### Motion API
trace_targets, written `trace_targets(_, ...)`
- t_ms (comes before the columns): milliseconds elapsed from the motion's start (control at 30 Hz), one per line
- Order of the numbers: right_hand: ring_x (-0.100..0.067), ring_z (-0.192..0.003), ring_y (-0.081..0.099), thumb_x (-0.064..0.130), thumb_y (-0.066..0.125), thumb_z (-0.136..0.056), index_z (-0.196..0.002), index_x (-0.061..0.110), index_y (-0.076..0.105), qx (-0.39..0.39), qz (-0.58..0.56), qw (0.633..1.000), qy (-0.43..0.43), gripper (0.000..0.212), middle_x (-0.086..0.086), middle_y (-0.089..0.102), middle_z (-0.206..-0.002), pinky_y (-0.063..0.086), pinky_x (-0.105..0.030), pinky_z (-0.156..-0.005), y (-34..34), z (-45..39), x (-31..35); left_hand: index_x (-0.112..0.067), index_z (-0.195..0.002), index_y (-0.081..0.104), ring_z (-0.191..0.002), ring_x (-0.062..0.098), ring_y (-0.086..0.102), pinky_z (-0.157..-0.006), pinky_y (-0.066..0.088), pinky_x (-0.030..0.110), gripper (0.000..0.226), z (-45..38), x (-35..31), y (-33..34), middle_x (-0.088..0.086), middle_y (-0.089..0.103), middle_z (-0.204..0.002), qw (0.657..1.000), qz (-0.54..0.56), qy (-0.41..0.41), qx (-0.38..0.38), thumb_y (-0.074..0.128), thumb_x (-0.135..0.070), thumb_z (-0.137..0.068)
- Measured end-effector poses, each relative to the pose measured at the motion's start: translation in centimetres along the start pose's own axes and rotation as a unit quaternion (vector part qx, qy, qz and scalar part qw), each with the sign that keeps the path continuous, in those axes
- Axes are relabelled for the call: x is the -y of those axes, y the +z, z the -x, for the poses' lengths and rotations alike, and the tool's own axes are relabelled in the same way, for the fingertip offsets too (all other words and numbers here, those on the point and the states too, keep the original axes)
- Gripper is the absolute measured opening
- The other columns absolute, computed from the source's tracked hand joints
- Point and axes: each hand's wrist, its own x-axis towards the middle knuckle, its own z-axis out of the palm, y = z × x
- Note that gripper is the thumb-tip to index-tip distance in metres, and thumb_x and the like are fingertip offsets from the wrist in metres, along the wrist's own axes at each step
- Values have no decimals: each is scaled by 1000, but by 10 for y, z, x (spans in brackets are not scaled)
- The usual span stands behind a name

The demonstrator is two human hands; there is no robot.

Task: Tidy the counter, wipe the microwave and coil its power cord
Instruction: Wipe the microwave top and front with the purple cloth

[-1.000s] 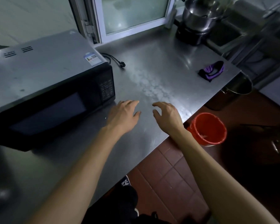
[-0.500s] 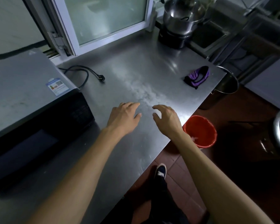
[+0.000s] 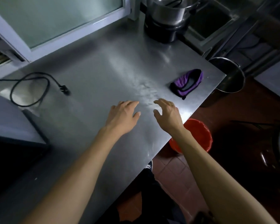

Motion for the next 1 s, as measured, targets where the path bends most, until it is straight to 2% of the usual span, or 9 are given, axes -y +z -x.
trace_targets(200, -32, -133, 46, 24, 61, -95, -135, 15, 57, 21, 11, 1000, 16, 42, -6, 54, -143, 42, -54, -103, -15, -49, -66, -25, -146, 44, -132, 23, 45, -102, 39, 41, 49, -71, -52, 21, -3, 50, -147, 1000, -11, 5, 24, 47, -42, -101)
trace_targets(333, -31, -144, 32, 31, 60, -95, -143, 21, 49, 37, 36, 998, 45, 51, -9, 40, -155, 34, -52, -111, -19, -78, -107, -25, -145, 45, -131, 23, 46, -101, 41, 42, 48, -108, -74, 36, -3, 51, -146, 999, -11, 6, 37, 48, -42, -100)
trace_targets(567, -33, -150, 17, 35, 65, -92, -149, 24, 39, 37, 55, 996, 67, 64, -12, 26, -161, 28, -55, -114, -23, -122, -166, -23, -144, 47, -128, 25, 49, -99, 44, 43, 49, -155, -102, 59, -1, 54, -143, 998, -8, 5, 62, 50, -41, -99)
trace_targets(700, -34, -152, -1, 45, 60, -94, -156, 30, 25, 65, 86, 991, 79, 73, -10, 4, -167, 16, -54, -118, -20, -146, -187, -23, -143, 49, -126, 25, 51, -97, 45, 43, 48, -172, -110, 69, -1, 56, -140, 998, -5, -1, 69, 51, -41, -99)
trace_targets(867, -41, -150, -14, 58, 53, -94, -158, 37, 3, 103, 128, 985, 60, 84, -8, -12, -166, 10, -58, -121, -13, -170, -201, -23, -143, 48, -127, 24, 51, -100, 44, 45, 47, -186, -113, 76, -1, 56, -142, 997, 6, -13, 81, 50, -40, -99)
trace_targets(1000, -45, -148, -16, 67, 45, -93, -157, 39, 3, 139, 149, 977, 56, 81, -7, -13, -166, 7, -59, -121, -5, -182, -210, -23, -143, 48, -126, 24, 50, -100, 44, 45, 47, -196, -114, 80, -2, 55, -141, 996, 10, -22, 84, 50, -40, -99)
